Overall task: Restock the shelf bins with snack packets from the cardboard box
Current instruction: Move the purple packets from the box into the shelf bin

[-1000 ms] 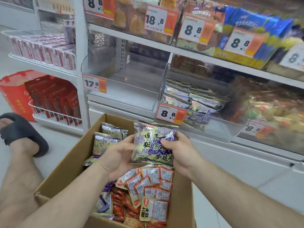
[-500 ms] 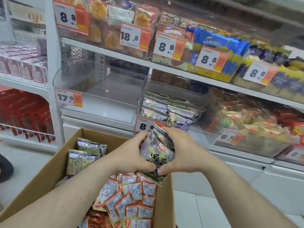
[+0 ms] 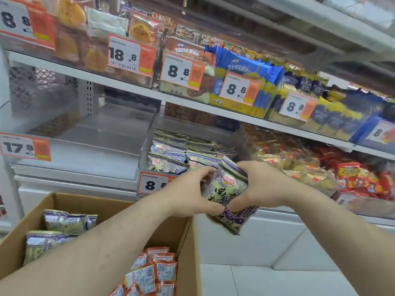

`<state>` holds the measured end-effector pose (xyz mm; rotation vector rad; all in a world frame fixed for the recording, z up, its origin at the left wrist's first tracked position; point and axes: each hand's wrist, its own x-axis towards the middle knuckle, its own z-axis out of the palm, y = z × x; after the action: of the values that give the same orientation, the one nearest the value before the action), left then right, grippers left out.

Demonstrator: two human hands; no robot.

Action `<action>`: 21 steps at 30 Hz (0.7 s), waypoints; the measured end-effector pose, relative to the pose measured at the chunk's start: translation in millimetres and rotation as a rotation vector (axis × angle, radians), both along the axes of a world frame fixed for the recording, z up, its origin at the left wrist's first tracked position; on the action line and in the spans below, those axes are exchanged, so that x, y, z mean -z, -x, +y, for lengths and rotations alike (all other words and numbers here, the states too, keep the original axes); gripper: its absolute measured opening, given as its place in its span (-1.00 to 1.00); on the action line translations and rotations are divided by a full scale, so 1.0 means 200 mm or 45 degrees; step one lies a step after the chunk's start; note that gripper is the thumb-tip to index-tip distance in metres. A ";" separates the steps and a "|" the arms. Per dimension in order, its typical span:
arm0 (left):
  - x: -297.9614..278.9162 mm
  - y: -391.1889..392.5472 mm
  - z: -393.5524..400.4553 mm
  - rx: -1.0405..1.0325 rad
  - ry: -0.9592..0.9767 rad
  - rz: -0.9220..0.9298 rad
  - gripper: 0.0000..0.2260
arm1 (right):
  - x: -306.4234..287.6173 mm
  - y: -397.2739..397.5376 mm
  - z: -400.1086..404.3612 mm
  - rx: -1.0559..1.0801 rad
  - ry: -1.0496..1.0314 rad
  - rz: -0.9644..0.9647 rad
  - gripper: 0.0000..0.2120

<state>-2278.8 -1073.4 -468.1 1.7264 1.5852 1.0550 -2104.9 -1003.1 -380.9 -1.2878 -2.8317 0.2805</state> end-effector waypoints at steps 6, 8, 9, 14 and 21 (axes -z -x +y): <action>0.12 0.05 0.21 -0.400 -0.171 1.013 -0.48 | -0.21 0.09 0.20 0.178 -0.814 -0.494 -0.68; 0.15 0.05 0.25 -0.381 -0.105 1.241 -0.50 | -0.19 0.18 0.27 0.082 -1.000 -0.584 -0.78; 0.16 0.05 0.27 -0.371 -0.072 1.291 -0.50 | -0.16 0.24 0.30 0.045 -1.047 -0.622 -0.81; 0.20 0.03 0.29 -0.410 -0.056 1.325 -0.62 | 0.01 0.48 0.46 0.004 -0.990 -0.812 -0.86; 0.20 0.02 0.30 -0.437 -0.029 1.322 -0.62 | 0.05 0.52 0.69 -0.011 -0.536 -0.876 -0.47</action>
<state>-2283.8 -1014.4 -507.6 2.2228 2.5448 0.2414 -2208.4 -866.1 -391.6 -1.4727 -3.1271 -0.8798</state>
